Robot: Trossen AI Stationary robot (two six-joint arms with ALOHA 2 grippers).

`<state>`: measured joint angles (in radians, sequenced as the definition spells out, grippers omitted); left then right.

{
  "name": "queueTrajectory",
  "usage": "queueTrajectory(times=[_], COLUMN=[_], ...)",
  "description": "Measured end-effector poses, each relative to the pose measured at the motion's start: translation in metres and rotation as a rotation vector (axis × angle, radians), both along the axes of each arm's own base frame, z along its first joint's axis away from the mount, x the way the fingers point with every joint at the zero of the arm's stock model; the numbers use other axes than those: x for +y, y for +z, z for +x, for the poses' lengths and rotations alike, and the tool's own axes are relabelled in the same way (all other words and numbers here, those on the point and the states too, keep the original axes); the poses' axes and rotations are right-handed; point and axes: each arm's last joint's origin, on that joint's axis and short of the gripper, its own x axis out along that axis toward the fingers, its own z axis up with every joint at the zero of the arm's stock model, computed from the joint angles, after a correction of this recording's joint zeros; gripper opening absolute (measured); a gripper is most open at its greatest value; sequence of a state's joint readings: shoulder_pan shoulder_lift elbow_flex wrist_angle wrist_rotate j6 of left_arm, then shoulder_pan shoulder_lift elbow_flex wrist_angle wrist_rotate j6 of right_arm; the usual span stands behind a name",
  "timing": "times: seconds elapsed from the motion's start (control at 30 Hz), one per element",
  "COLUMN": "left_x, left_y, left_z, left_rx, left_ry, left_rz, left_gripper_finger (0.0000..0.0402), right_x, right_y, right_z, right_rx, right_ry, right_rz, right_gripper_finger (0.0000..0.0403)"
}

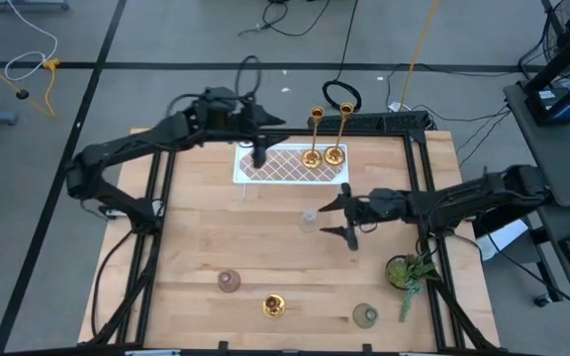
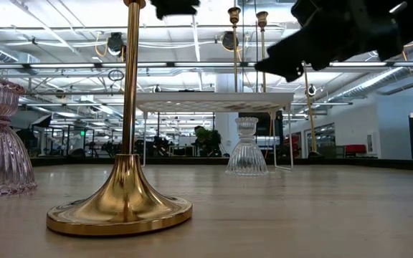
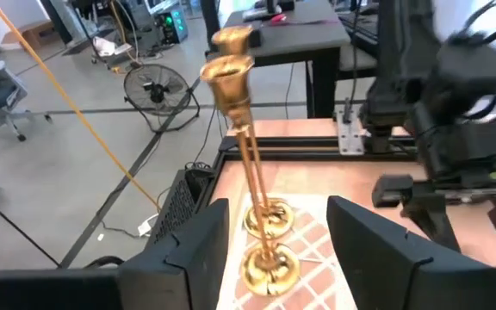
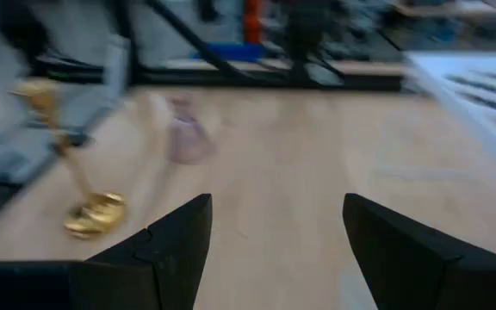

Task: Pick & Place candle stick holders
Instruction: Put the golden candle holder on the shelf

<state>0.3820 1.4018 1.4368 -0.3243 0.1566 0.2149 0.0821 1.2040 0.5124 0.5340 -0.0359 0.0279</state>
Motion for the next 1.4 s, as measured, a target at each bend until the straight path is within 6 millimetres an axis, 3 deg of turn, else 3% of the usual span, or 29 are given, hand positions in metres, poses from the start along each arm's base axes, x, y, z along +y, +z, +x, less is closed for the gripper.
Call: queueTrajectory(times=[0.13, 0.3, 0.57, 0.9, 1.03, 1.2, 1.4], left_x=[-0.017, -0.034, -0.048, -0.051, -0.052, -0.052, -0.052], left_y=[0.021, 0.041, 0.051, 0.05, 0.049, 0.05, 0.049], left_z=[-0.03, -0.069, -0.107, -0.113, -0.113, -0.112, -0.112], left_rx=[-0.018, -0.054, -0.046, -0.034, -0.025, -0.034, -0.027], left_ry=[-0.016, -0.026, -0.022, -0.015, -0.016, -0.022, -0.02], left_rz=[0.008, 0.021, 0.004, -0.033, -0.048, -0.037, -0.051], left_gripper_finger=[0.0204, 0.0205, 0.0205, 0.0205, 0.0205, 0.0205, 0.0205], right_x=[0.016, 0.037, 0.06, 0.083, 0.09, 0.092, 0.092], right_y=[-0.01, -0.021, -0.032, -0.033, -0.036, -0.033, -0.029], right_z=[0.018, 0.055, 0.107, 0.159, 0.178, 0.195, 0.198], right_rx=[-0.067, -0.02, 0.004, -0.01, -0.014, -0.014, 0.006], right_ry=[0.123, 0.279, 0.489, 0.75, 0.759, 0.84, 0.847], right_rz=[0.022, 0.033, 0.085, 0.193, 0.199, 0.256, 0.225], right_gripper_finger=[0.0254, 0.0254, 0.0254, 0.0254, 0.0254, 0.0254, 0.0252])
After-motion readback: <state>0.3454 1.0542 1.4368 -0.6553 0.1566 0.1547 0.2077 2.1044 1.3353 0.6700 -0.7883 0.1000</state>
